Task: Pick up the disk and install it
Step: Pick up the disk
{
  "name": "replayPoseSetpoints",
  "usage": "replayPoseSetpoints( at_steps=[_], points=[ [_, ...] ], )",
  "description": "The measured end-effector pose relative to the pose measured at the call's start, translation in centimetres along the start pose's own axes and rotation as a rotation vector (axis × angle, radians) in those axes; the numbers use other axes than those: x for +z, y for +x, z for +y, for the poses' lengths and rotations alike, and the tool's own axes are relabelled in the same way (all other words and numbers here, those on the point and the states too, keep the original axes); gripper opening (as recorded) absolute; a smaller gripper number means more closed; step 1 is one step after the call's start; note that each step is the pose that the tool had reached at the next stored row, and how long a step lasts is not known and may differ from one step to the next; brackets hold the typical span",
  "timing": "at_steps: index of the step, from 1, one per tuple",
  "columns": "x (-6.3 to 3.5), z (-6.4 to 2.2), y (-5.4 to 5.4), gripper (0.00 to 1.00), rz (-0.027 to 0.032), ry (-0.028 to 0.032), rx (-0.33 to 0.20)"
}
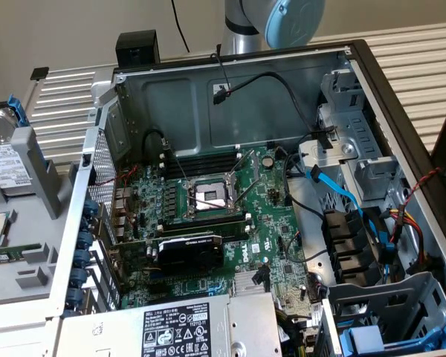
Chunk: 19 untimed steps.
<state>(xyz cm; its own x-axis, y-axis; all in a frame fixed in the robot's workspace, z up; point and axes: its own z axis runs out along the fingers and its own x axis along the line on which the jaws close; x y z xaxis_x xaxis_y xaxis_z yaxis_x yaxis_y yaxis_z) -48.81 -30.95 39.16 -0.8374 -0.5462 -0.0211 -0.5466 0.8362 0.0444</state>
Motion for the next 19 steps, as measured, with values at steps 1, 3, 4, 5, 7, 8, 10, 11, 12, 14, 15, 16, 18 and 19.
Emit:
replayPoseSetpoints(
  at_steps=[1,3,4,5,7,8,10,11,12,14,15,16,18,19],
  points=[
    [0.0,0.0,0.0,0.11,0.0,0.0,-0.018],
    [0.01,-0.01,-0.01,0.11,-0.0007,0.0013,-0.054],
    [0.01,-0.01,-0.01,0.11,-0.0009,0.0029,-0.068],
    [0.01,0.0,-0.01,0.11,-0.0009,0.0049,-0.082],
    [0.01,0.0,0.0,0.11,-0.0006,0.0103,-0.108],
    [0.01,-0.01,0.0,0.11,0.0002,0.013,-0.122],
    [0.03,-0.01,0.0,0.11,0.0022,0.0168,-0.154],
    [0.04,-0.01,0.0,0.11,0.0036,0.0178,-0.172],
    [0.04,0.0,0.0,0.11,0.0048,0.0187,-0.189],
    [0.07,-0.01,0.0,0.11,0.007,0.0202,-0.225],
    [0.08,-0.01,0.0,0.11,0.0078,0.0201,-0.243],
    [0.09,0.0,0.0,0.11,0.0084,0.0199,-0.261],
    [0.13,-0.01,0.0,0.11,0.0096,0.019,-0.298],
    [0.15,-0.01,0.0,0.11,0.0101,0.0186,-0.316]
  ],
)
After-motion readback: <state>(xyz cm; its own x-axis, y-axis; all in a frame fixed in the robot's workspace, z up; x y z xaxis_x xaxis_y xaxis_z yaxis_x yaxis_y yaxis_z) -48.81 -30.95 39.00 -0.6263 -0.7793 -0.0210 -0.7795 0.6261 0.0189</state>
